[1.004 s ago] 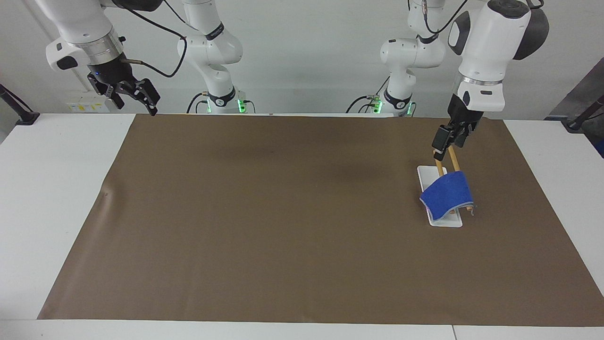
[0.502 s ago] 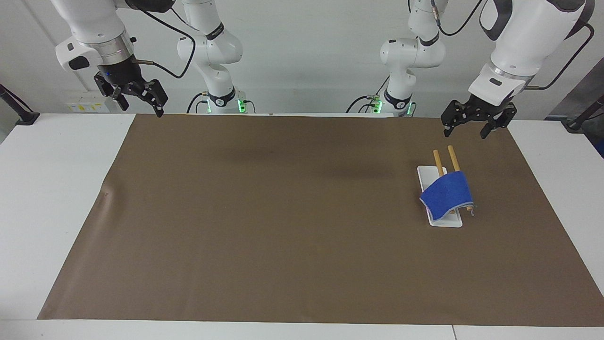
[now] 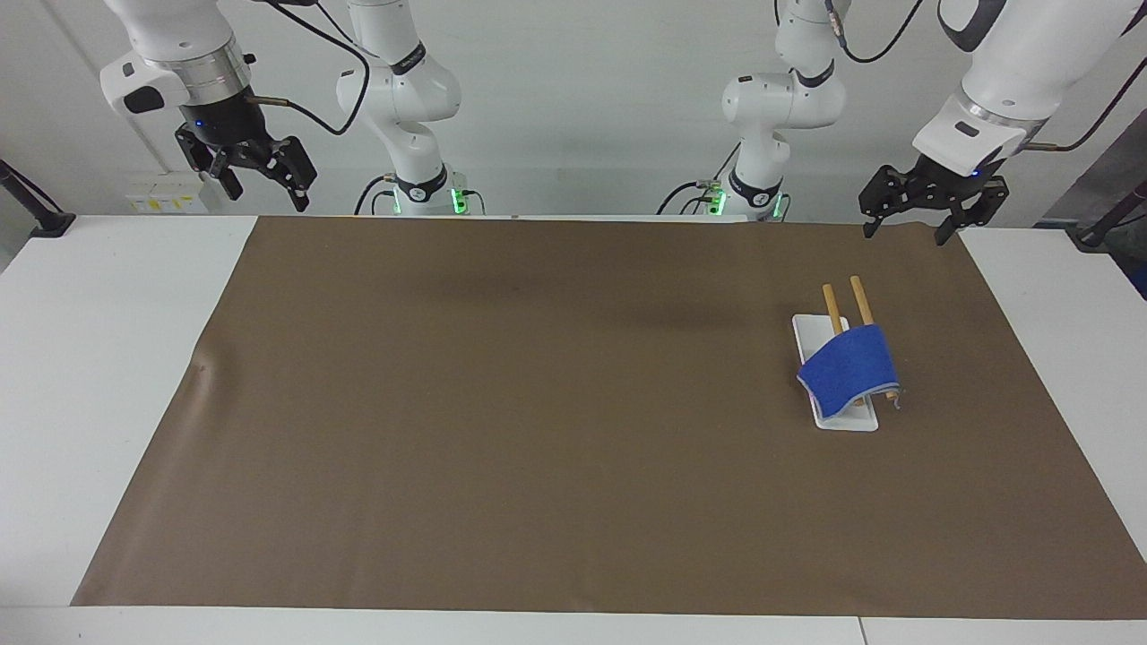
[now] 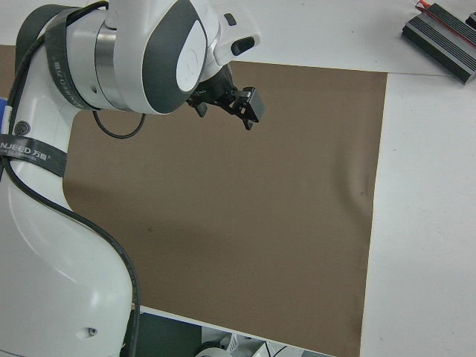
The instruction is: Right arm passes towel to left arm to hang
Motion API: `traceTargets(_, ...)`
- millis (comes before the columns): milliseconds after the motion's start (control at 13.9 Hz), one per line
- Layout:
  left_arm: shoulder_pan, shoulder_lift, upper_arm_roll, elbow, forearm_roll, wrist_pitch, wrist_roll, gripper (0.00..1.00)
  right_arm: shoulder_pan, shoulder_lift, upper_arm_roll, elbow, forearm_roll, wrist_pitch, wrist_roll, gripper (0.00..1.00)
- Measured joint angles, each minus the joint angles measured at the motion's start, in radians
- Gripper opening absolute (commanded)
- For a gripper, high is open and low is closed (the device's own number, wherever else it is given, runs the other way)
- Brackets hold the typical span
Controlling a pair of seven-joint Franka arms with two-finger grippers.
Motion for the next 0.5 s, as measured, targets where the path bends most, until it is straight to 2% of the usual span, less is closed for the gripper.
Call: traceTargets(502,0.000,-0.007,-0.001,-0.006,-0.008,0.000,0.001,1.00,-0.003,-0.002,-0.003,-0.008,-0.001,0.002,-0.018,1.00)
